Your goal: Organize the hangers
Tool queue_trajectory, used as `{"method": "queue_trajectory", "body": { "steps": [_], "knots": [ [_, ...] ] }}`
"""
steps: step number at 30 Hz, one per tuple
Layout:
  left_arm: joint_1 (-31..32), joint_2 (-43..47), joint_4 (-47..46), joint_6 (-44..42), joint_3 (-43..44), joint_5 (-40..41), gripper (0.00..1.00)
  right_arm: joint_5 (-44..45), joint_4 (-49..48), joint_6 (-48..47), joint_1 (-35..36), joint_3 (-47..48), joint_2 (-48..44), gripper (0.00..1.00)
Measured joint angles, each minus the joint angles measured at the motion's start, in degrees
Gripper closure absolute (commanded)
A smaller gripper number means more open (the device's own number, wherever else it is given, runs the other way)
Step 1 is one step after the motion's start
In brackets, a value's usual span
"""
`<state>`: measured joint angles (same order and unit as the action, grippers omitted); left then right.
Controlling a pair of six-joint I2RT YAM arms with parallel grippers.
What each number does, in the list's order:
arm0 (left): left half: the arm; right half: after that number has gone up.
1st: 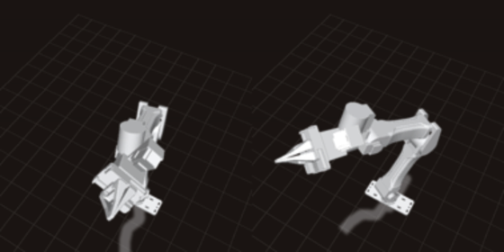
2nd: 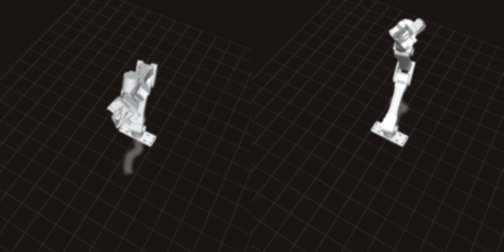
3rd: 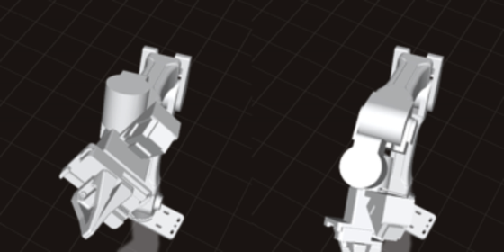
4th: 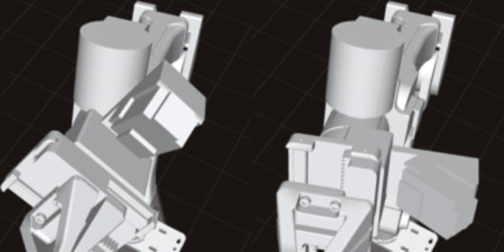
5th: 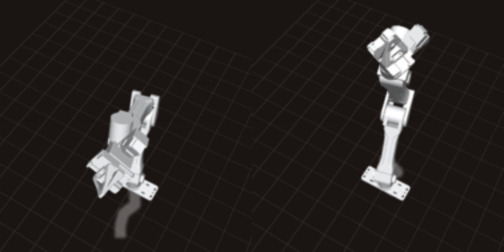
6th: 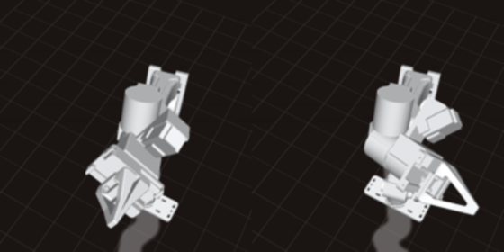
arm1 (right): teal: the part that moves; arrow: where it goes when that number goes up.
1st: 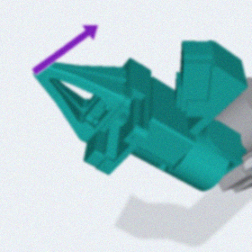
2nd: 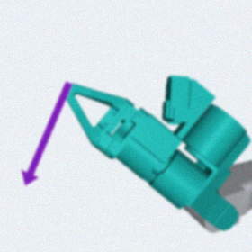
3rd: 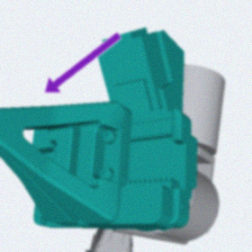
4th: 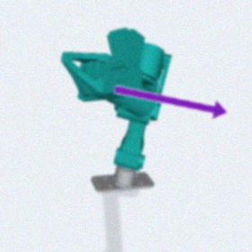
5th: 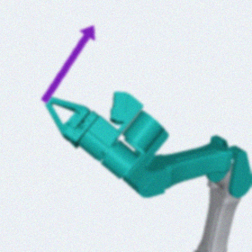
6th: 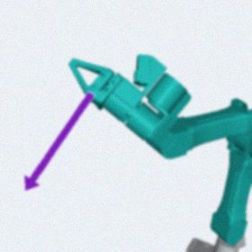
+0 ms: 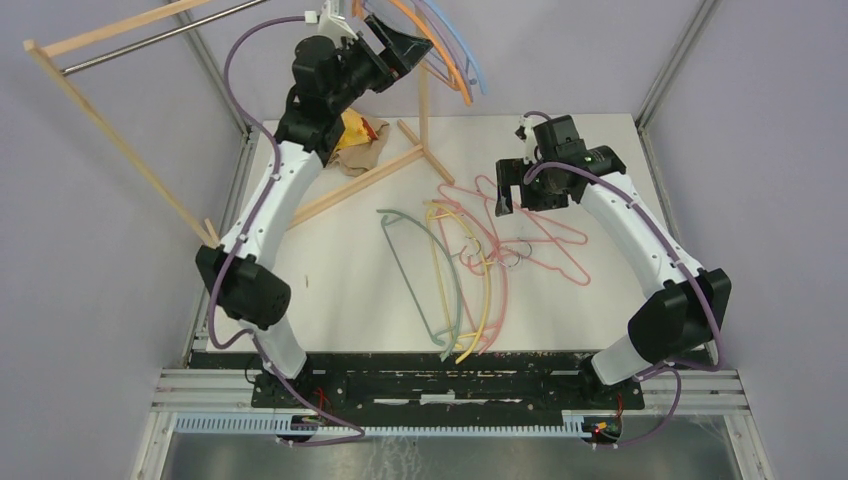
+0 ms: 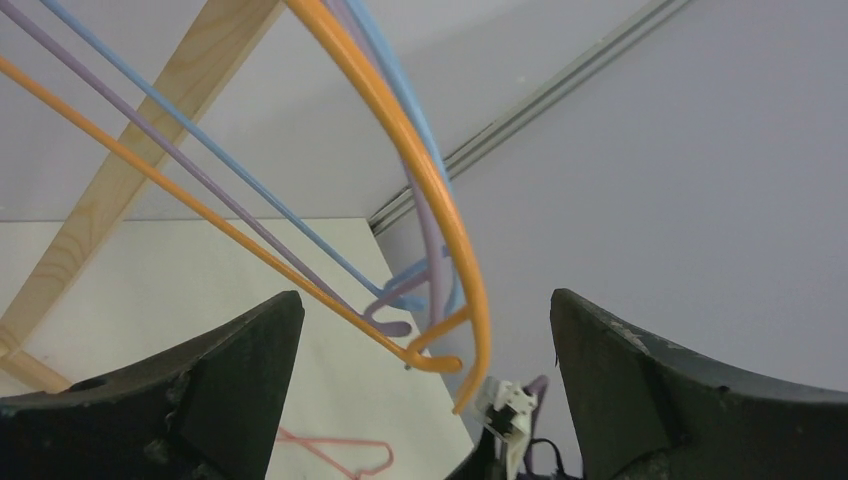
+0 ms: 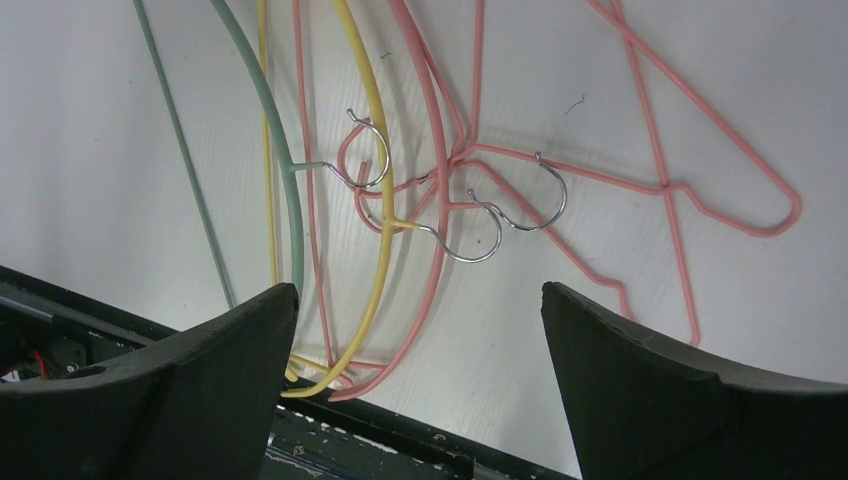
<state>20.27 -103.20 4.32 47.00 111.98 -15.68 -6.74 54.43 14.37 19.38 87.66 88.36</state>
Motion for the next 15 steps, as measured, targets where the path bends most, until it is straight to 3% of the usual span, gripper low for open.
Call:
{"method": "queue_trajectory", "body": {
  "steps": [8,15],
  "knots": [
    [-2.71,14.99,-1.38,-1.14,-12.09,-2.64,0.01,-4.02,-0.94,0.39,1.44,-4.42,0.52,0.07],
    [-2.67,25.70,-0.48,-4.76,-30.49,-2.84,0.04,-8.96,-4.96,1.33,9.99,-5.53,7.10,0.20]
  ]
}}
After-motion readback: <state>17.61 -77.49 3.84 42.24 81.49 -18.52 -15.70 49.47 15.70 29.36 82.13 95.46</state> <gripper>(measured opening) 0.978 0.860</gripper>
